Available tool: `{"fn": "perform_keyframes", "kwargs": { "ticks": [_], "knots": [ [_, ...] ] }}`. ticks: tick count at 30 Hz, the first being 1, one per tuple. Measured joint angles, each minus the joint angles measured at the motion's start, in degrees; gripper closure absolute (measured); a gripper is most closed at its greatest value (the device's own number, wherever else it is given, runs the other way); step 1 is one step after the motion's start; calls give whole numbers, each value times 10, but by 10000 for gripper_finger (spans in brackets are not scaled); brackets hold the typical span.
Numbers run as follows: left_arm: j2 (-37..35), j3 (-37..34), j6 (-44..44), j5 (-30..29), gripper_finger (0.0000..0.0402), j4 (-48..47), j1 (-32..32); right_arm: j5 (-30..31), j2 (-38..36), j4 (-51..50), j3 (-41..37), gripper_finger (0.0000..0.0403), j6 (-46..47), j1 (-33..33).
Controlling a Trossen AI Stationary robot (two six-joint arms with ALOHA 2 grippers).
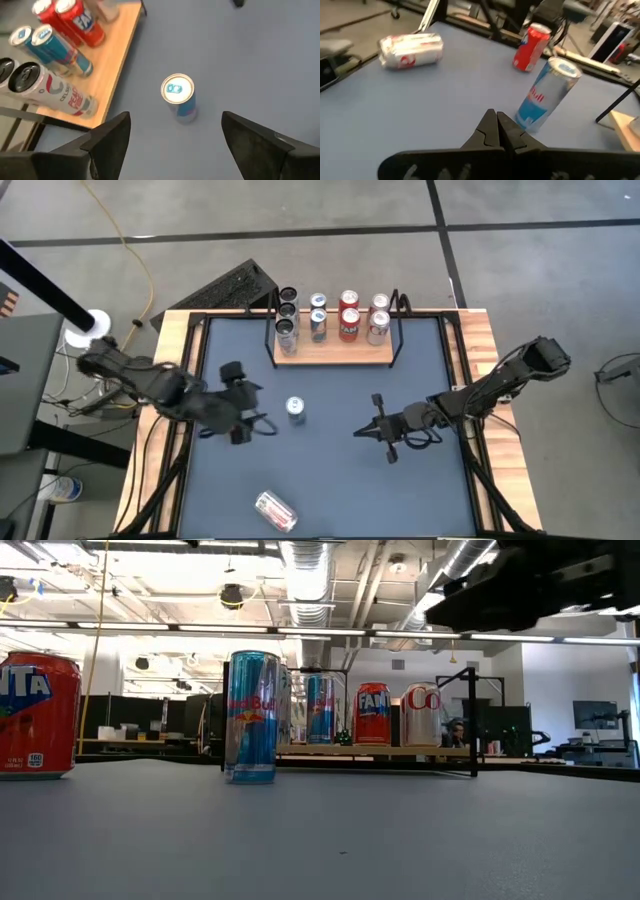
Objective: Place canned beverage on shelf
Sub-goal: Put the blue soda can on the shelf aligned with the other blue soda cans
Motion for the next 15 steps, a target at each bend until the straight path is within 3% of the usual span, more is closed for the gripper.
{"fn": "perform_keyframes", "kwargs": {
  "ticks": [6, 15],
  "knots": [
    [-139, -191, 31, -47, 101, 176, -44, -21, 51, 88, 0, 403, 3, -36],
    [-323, -438, 194, -27, 101, 507, -60, -115, 137, 135, 35, 376, 10, -102]
  ]
}}
